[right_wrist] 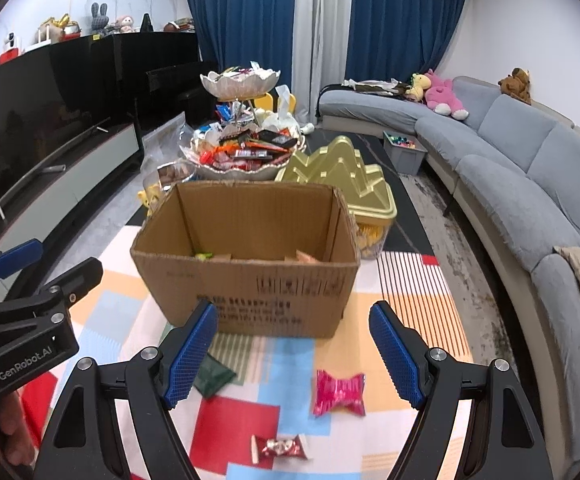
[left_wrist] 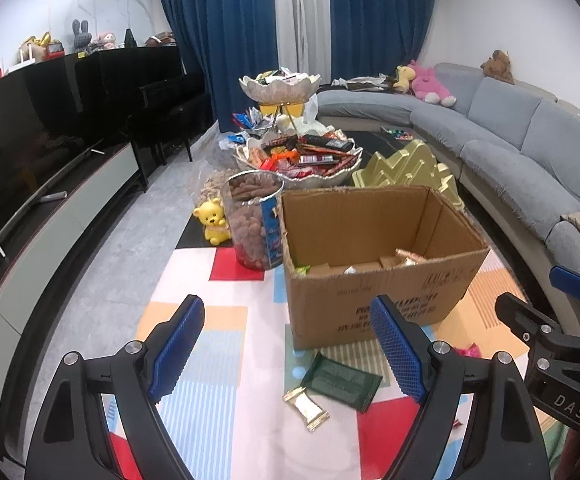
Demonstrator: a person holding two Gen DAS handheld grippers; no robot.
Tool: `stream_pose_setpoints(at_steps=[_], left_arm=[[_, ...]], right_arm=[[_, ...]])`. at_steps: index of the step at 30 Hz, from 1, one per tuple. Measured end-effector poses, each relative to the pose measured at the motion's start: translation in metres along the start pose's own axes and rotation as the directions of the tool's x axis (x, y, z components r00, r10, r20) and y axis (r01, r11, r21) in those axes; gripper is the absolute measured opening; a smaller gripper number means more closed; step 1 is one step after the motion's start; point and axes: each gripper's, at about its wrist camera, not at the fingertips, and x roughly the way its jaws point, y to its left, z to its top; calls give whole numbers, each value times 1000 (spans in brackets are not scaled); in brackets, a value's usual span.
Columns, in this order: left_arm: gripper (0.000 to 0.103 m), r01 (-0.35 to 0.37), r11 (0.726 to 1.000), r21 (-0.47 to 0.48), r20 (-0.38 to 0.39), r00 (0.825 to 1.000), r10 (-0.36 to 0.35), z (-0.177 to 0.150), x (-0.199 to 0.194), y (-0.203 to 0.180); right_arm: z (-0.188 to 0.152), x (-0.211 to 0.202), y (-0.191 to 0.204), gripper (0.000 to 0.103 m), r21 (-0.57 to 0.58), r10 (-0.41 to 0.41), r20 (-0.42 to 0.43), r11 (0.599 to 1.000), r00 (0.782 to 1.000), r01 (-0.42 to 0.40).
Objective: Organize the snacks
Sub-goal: 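Move both tools back from the box toward the remaining snacks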
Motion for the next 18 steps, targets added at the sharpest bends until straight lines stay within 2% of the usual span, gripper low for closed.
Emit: stream_pose_setpoints(at_steps=[3,18], left_arm=[[85,-24,1000,3,-10,1000,24,-9,1,-1],[85,-55,996,-69,-90,995,49,-50,20,5]], right_arm=[[-7,-1,0,79,12,-5,-6,1000,1000,5],[-45,2,7,79,32,-35,-33,999,999,36]])
